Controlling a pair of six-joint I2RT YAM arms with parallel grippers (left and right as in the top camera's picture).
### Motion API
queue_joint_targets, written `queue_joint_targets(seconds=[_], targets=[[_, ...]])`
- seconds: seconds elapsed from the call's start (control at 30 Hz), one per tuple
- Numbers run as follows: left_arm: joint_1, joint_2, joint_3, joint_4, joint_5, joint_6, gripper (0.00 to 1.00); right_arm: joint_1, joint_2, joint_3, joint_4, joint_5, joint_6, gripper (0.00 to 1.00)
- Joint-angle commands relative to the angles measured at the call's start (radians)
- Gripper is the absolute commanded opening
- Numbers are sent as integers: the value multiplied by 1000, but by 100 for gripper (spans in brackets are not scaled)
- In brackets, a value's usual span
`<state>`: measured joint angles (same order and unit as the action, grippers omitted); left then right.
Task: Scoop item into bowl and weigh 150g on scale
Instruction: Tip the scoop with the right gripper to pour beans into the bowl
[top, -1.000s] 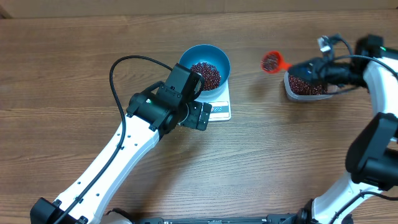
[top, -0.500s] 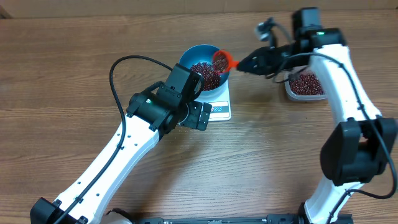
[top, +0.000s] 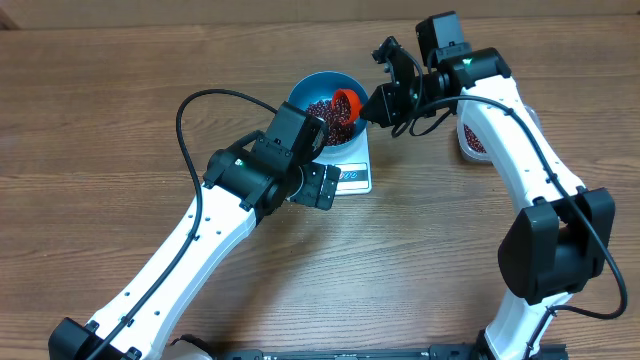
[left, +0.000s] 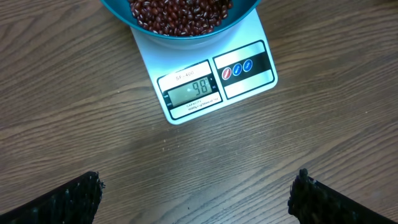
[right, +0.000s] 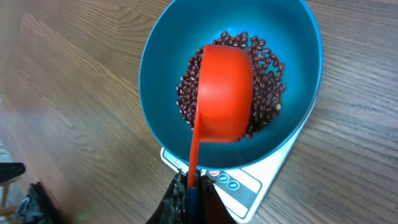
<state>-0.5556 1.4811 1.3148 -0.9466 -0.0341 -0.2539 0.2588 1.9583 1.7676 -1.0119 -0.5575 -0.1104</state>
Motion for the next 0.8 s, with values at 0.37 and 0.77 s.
queue_joint_targets(seconds=[0.37,0.77], targets=[[1,-8,-6,2,-10,14,99,42,-21,106,-23,96,6,4],[1,-8,-6,2,-10,14,99,95,-23,106,-54,246,-2,4]])
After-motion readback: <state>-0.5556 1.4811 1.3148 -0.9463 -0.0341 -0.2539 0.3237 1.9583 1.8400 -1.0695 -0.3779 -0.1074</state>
